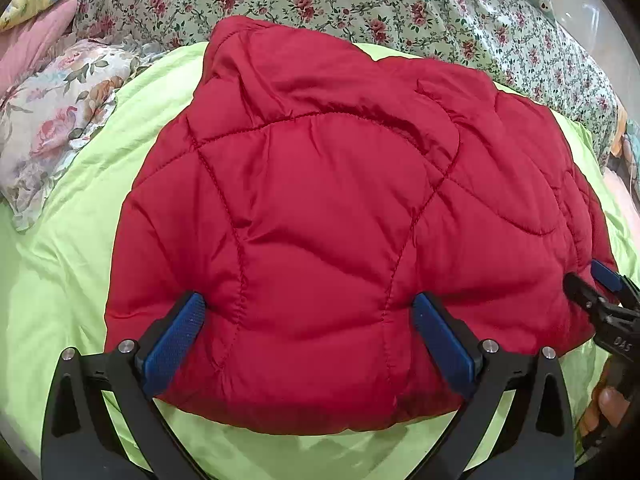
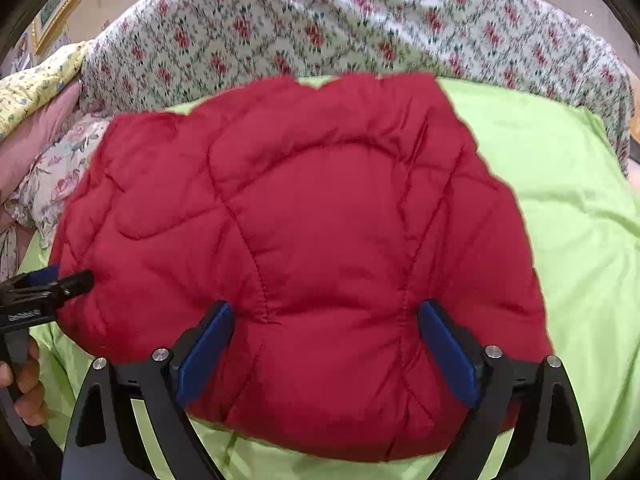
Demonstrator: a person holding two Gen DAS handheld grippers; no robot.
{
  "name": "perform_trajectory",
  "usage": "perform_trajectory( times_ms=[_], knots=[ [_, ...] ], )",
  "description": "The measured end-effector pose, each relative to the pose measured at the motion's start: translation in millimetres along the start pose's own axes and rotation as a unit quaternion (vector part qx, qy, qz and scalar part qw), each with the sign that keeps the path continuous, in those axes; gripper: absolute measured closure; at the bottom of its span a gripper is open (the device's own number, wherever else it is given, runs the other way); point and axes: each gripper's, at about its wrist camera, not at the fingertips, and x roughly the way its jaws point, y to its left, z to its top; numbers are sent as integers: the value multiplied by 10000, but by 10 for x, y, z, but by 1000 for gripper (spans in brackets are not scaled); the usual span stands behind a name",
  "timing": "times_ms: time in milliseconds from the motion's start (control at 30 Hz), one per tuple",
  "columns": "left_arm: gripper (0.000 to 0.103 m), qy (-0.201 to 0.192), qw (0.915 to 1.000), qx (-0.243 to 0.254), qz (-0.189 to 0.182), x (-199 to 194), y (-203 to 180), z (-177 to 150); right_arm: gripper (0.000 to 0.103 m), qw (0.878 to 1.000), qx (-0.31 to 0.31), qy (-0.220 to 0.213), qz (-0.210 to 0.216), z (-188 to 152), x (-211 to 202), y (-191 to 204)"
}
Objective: Fold large clothes
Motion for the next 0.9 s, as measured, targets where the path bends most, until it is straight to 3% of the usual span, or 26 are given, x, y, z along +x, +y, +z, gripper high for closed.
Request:
perform_trajectory(
  times_ms=[200,533,900],
  knots=[
    [0,21,10000,-9,41,-73,-22,-6,6,10000,51,24,-15,24,-47,27],
    [0,-49,9999,-81,-52,-453,-16,-255,5,9989,166,-229,386,-109,-583,115],
    [0,-43,9998,-63,156,-664,-7,-637,5,9981,-15,198,578,-551,-769,251]
  ],
)
